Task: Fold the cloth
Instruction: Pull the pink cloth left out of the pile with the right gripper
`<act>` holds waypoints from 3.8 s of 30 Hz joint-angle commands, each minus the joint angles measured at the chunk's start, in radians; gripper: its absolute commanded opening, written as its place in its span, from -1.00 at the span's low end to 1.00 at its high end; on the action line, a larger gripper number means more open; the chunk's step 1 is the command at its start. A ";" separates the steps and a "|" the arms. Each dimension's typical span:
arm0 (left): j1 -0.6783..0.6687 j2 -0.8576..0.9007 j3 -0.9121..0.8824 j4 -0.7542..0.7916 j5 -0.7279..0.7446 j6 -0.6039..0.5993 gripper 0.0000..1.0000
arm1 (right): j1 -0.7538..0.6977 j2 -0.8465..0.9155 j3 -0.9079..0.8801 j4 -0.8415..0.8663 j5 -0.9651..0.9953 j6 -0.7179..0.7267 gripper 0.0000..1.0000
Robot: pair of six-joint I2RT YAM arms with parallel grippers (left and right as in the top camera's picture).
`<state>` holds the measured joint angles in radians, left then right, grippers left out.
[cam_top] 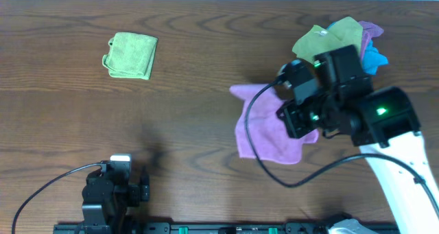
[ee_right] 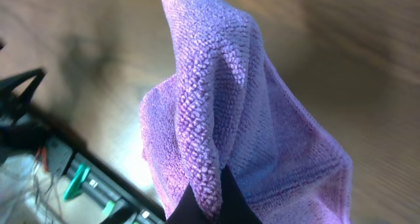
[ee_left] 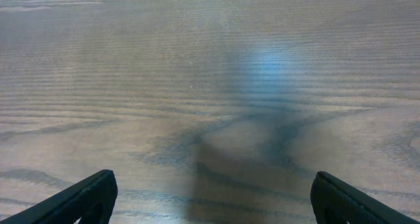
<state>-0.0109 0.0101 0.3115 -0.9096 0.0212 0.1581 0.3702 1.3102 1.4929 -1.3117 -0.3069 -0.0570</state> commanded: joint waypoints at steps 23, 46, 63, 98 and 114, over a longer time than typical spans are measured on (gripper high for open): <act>-0.005 -0.006 -0.034 -0.027 -0.022 0.021 0.91 | 0.114 0.395 0.111 0.509 0.007 0.108 0.99; -0.005 -0.006 -0.034 -0.027 -0.022 0.021 0.91 | -0.001 0.737 0.036 0.626 0.142 0.180 0.96; -0.005 -0.006 -0.034 -0.027 -0.022 0.021 0.91 | -0.042 0.850 0.036 0.740 0.070 0.245 0.61; -0.005 -0.006 -0.034 -0.027 -0.022 0.021 0.91 | -0.071 0.906 0.230 0.858 0.412 0.100 -0.97; -0.005 -0.006 -0.034 -0.027 -0.022 0.021 0.91 | -0.114 0.906 0.491 0.882 0.431 0.074 0.65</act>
<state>-0.0109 0.0101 0.3115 -0.9096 0.0212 0.1581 0.2535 2.2150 1.9694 -0.4042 0.1101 0.0326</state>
